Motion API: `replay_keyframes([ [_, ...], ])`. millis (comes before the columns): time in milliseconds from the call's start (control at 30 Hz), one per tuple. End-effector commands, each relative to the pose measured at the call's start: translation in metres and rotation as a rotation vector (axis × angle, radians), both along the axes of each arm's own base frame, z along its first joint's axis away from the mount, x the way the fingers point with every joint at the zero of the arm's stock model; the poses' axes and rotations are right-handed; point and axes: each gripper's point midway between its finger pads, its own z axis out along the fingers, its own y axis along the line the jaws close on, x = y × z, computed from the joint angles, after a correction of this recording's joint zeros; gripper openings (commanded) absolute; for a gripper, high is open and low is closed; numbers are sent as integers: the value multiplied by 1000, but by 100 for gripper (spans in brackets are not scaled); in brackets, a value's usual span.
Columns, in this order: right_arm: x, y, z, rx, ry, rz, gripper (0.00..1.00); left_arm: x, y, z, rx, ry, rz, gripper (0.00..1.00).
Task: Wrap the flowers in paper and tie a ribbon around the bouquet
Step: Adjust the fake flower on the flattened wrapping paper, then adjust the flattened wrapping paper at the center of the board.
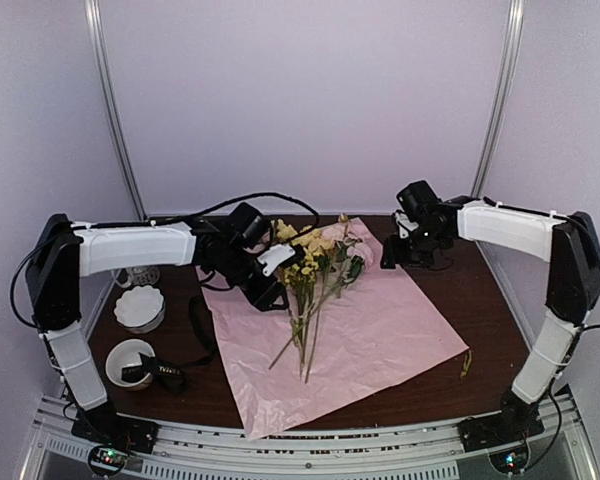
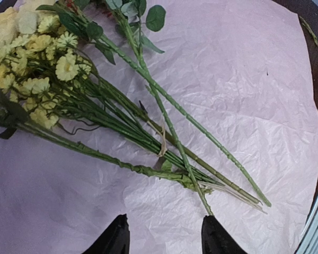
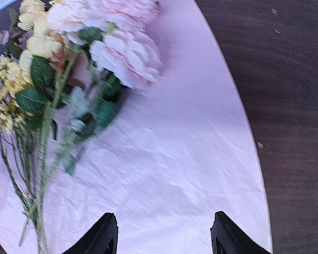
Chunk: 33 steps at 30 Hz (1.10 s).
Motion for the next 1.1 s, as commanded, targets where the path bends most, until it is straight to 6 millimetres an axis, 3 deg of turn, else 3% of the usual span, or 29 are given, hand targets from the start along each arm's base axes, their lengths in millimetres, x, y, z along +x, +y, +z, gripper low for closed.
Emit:
replay_keyframes([
  [0, -53, -79, -22, -225, 77, -96, 65, -6, 25, 1, 5, 36, 150, 54],
  [100, -91, -120, -34, -317, 140, -151, 72, -8, 49, 0, 33, 44, 231, 63],
  [200, -122, -146, -45, -324, 192, -209, 73, -12, 72, -8, 43, 77, 310, 68],
  [367, -150, -155, -67, -184, 169, -334, 73, -21, 92, -12, -58, 127, 413, 75],
  [467, -159, -137, -79, -7, 154, -382, 70, -24, 107, -20, -45, 151, 464, 76],
  [533, -165, -128, -85, 93, 145, -456, 62, -26, 113, -25, -35, 168, 479, 77],
  [700, -186, -92, -77, 209, 110, -467, 61, -36, 118, -22, -58, 182, 489, 77],
  [900, -230, -59, -86, 372, 318, -469, 62, -58, 126, -21, -80, 223, 496, 77],
  [1067, -245, -15, -89, 549, 472, -494, 61, -70, 134, -34, -65, 259, 524, 75],
])
